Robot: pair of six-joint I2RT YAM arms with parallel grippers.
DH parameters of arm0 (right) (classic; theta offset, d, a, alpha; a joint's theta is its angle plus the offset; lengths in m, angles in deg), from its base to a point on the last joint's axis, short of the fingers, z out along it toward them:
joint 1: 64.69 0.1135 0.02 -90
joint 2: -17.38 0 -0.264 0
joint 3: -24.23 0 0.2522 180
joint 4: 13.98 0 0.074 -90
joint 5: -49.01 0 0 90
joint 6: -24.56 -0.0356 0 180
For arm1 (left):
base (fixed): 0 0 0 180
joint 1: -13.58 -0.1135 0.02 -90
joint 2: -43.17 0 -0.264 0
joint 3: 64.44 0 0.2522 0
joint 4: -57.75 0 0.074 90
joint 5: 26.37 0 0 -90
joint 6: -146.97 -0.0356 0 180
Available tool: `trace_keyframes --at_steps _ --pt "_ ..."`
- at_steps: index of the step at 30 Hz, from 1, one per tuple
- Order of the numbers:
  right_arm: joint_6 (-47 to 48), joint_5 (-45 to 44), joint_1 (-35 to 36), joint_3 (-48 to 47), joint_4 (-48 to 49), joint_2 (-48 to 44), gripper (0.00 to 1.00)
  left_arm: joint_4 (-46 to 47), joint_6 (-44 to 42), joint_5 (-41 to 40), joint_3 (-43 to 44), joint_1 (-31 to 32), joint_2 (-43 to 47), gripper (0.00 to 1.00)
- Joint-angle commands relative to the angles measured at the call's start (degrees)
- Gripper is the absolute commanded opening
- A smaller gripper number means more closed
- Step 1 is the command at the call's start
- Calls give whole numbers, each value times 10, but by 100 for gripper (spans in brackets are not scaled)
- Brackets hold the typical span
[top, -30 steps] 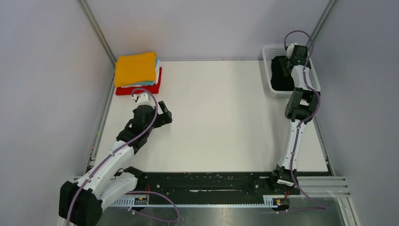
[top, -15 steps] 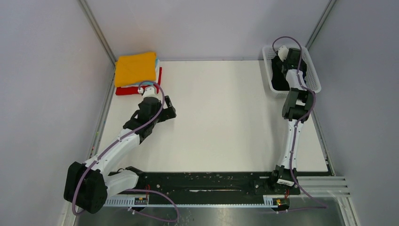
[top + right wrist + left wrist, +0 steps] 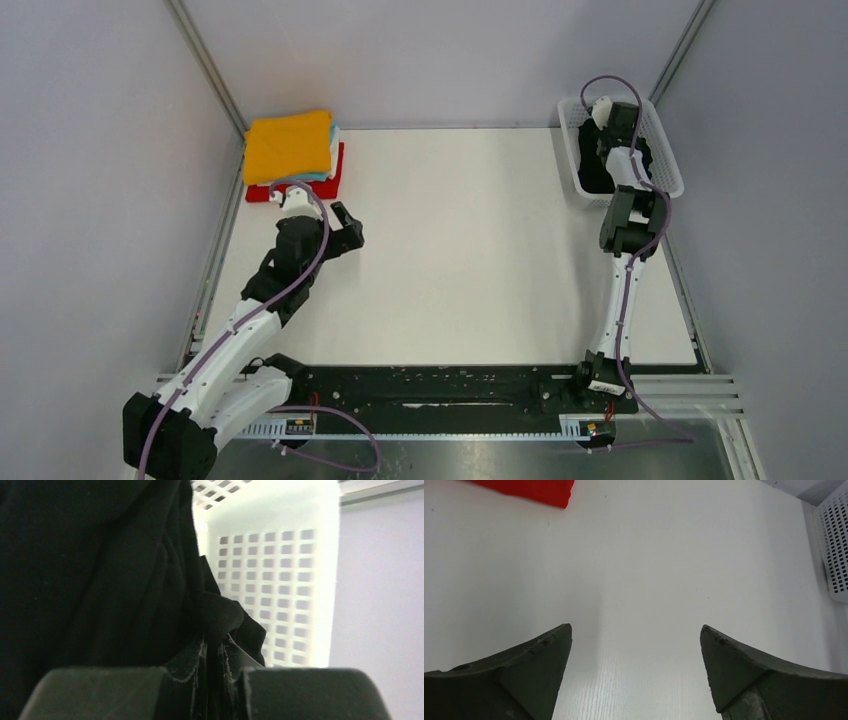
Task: Fold and stack the t-shirts
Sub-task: Grab crumpled tshirt from bin with the right arm, then move the tshirt to the center of the board
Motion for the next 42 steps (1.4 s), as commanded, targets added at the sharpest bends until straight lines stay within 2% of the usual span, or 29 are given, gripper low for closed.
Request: trace_keyframes --at_steps 1,7,11,14,17,21,27,30,34,37,40,42 --pt "-54 -37 20 18 11 -145 0 12 3 -13 -18 -1 45 99" --pt "-72 -80 75 58 16 -319 0 -3 23 -2 -35 -1 121 99" --pt "-107 -89 127 41 -32 -422 0 -8 37 -4 -47 0 181 99" --pt "-181 -60 165 20 -93 -495 0 -26 45 -8 -54 0 227 99" --pt "-292 22 201 8 -152 -568 0 -47 55 -14 -59 0 269 99" --pt "-448 203 254 16 -177 -644 0 -64 79 -21 -69 -1 311 99" --pt "-604 393 338 -80 -244 -633 0 -105 102 -12 -64 0 332 99" --pt "-643 444 383 -97 -237 -624 0 -124 113 -10 -59 0 330 99" --pt "-640 436 436 -88 -243 -626 0 -137 122 3 -61 0 324 99" --pt "-638 394 442 -38 -246 -648 0 -154 129 3 -59 -1 319 99" --pt "-612 299 442 61 -238 -693 0 -167 132 -2 -55 -1 316 99" --pt "-598 200 442 170 -224 -736 0 -168 136 0 -56 0 312 99"
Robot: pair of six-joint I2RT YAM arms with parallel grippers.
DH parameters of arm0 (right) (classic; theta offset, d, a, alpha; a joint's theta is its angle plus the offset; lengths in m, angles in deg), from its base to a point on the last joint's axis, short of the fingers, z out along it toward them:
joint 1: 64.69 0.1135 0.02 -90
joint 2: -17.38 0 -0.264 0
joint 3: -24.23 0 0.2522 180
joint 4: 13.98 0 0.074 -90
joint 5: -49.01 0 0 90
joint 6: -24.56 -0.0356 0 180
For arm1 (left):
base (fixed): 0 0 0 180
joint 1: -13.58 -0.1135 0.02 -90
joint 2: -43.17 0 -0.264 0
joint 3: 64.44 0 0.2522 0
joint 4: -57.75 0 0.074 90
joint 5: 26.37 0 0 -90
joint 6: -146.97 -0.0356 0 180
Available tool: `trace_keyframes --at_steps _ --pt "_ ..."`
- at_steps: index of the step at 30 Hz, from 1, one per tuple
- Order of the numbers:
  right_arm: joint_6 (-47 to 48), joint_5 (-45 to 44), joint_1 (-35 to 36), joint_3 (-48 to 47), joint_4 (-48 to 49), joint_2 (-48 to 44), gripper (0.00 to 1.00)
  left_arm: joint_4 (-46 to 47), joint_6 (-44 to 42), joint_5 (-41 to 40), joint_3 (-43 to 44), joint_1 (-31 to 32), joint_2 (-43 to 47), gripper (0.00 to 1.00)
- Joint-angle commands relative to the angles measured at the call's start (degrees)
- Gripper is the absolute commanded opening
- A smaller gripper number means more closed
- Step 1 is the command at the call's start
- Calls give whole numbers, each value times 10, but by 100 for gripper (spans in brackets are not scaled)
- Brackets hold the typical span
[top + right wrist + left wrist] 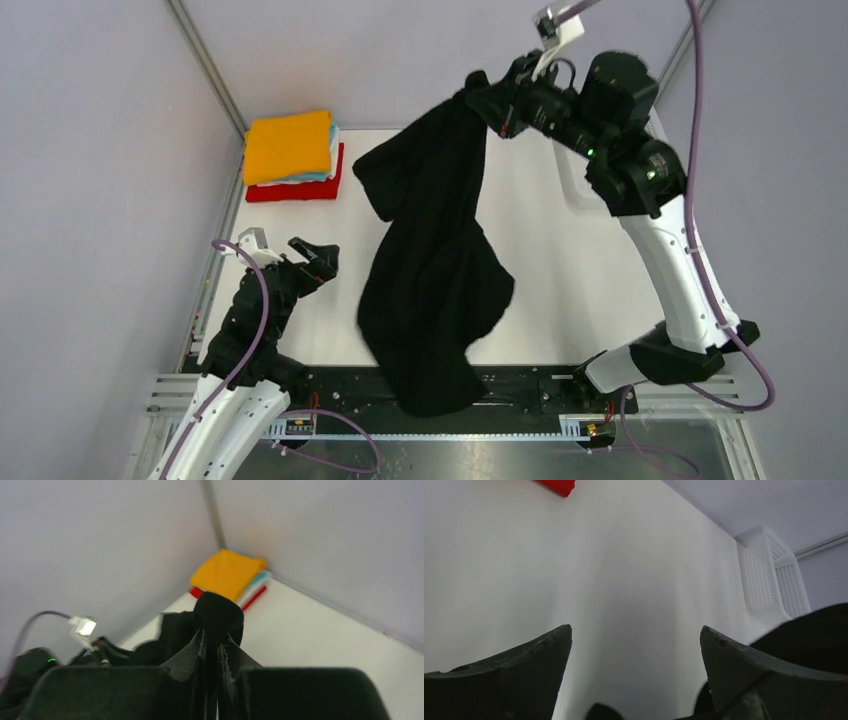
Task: Fold and stack the t-shirts
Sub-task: Move the tshirt to the center of the board
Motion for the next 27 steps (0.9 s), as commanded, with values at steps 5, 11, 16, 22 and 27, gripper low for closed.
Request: trace_keyframes --at_steps 5,11,16,22,27 --pt "31 -465 -13 464 149 -214 0 0 20 21 6 -1 -38 99" --pt "-130 -437 -166 736 112 -248 0 -2 11 82 3 0 -97 99" --pt "-144 -420 -193 816 102 -227 13 -22 10 171 -28 0 -141 99" --pt "-97 -417 -193 780 51 -202 98 -11 40 211 -101 -1 -182 94" --pt "-19 -221 -192 807 152 -210 99 10 41 204 -112 1 -254 90"
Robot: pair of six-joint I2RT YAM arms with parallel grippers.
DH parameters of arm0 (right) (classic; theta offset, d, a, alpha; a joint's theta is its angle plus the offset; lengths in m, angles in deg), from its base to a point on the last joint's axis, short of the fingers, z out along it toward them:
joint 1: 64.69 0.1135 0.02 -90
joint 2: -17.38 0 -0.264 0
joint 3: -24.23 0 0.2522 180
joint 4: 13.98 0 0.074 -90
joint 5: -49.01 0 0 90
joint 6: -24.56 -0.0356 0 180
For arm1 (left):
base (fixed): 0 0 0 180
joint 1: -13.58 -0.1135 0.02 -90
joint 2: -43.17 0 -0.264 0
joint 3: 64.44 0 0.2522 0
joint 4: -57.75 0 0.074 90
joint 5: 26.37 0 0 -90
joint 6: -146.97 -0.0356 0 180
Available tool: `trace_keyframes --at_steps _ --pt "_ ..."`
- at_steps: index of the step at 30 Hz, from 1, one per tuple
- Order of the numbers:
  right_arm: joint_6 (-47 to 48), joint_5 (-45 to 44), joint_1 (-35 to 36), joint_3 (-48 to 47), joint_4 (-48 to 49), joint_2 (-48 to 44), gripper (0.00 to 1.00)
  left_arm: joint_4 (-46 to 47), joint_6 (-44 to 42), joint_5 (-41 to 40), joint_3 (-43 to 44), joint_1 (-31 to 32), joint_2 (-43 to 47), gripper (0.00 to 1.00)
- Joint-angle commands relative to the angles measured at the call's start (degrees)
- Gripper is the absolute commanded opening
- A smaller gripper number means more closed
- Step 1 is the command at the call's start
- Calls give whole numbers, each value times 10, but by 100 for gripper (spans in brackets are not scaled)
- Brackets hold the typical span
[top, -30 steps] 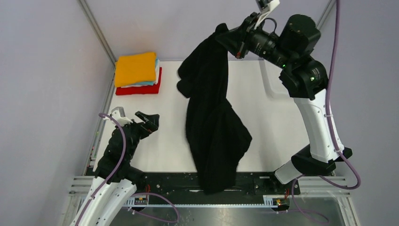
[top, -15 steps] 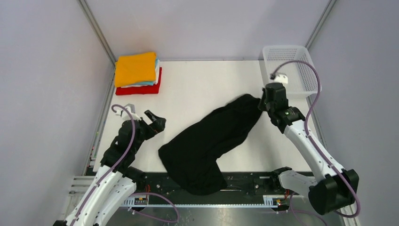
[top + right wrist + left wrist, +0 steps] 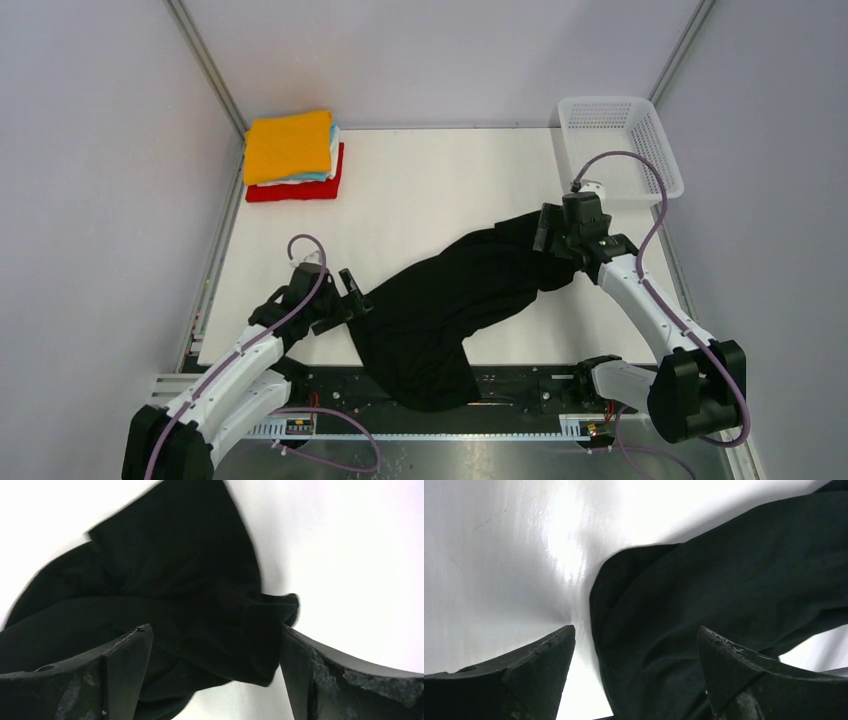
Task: Fold and stack the t-shirts
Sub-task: Move the tshirt to the center of the board, then flatten out the tshirt
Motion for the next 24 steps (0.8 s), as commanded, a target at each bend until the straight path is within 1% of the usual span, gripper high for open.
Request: trace_keyframes --at_steps 1,2,3,4,5,8,10,11,13,14,15,16,17,19,20,22,23,24 --pt "94 252 4 13 126 0 100 46 11 22 -6 1 -50 89" --pt "108 318 3 21 153 12 99 58 12 25 -9 3 -65 88" --pt "114 359 4 22 166 26 99 70 13 27 -12 4 -79 88" --pt "124 393 6 16 165 45 99 82 13 30 -12 6 -94 87" --pt "136 407 9 4 153 63 99 93 13 33 -12 7 -108 85" --pt "149 385 17 -34 113 128 99 132 14 43 -11 17 -147 76" --pt "155 354 21 -71 64 175 99 151 16 49 -5 28 -179 66" --pt "158 338 25 -86 39 197 99 154 16 48 1 34 -191 58" --pt "169 306 41 -110 -4 232 100 156 14 45 11 43 -212 37" --pt "174 288 52 -117 -19 247 99 155 13 41 14 45 -216 22" --pt "178 267 63 -126 -29 258 99 155 14 36 15 47 -217 1" --pt "178 243 73 -134 -36 269 98 155 14 31 16 47 -213 0" --pt "178 224 80 -142 -44 280 94 151 12 25 17 48 -206 0" --pt "171 212 83 -157 -52 300 78 135 4 9 25 48 -186 0" --pt "165 204 83 -161 -55 307 66 125 0 -3 32 48 -173 0" --pt "157 191 83 -167 -56 317 35 102 -10 -21 48 48 -148 0" --pt "153 183 83 -169 -58 318 24 94 -15 -42 54 48 -135 0" --pt "149 181 83 -169 -59 315 17 88 -19 -52 61 48 -122 0"
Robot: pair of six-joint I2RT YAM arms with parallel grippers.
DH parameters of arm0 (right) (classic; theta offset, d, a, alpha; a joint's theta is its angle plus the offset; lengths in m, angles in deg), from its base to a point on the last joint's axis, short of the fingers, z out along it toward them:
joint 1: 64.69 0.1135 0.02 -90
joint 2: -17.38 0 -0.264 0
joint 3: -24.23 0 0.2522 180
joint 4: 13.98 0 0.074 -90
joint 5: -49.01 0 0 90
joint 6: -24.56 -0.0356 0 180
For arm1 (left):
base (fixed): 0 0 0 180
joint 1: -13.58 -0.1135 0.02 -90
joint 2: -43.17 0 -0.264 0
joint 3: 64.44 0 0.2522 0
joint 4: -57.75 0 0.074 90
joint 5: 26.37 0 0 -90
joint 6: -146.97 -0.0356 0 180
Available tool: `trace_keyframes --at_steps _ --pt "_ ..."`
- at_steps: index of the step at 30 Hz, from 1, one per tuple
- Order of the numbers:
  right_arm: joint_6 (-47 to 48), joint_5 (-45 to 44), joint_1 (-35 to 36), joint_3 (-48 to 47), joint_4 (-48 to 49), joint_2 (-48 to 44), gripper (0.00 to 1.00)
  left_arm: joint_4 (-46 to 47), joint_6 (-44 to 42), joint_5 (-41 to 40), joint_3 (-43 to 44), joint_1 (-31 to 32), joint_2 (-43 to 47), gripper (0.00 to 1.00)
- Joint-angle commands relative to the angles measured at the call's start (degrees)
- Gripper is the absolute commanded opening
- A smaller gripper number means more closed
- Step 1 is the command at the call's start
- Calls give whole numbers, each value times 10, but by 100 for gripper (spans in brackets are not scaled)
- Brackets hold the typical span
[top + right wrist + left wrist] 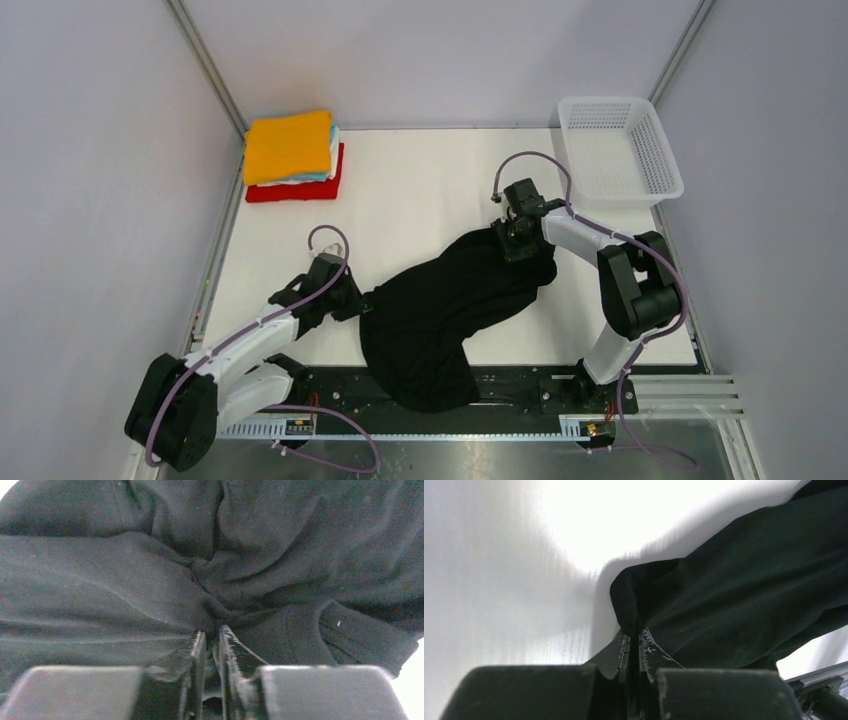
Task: Fold and stack the t-shirts
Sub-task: Flatten out the tshirt
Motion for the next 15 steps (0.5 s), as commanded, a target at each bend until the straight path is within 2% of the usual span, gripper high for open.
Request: trace_keyframes --at_steps 1,5,11,15 --pt "-17 -68 -1 -24 -31 -4 13 -33 -29 -69 50 2 61 0" --pt "-36 -105 0 -1 -4 -81 0 -41 -49 -84 85 2 110 0" --pt "-45 -140 -1 38 43 -296 0 -48 -90 -100 180 2 172 0" --pt "-31 -114 -1 22 43 -436 0 -47 -127 -84 272 3 205 0"
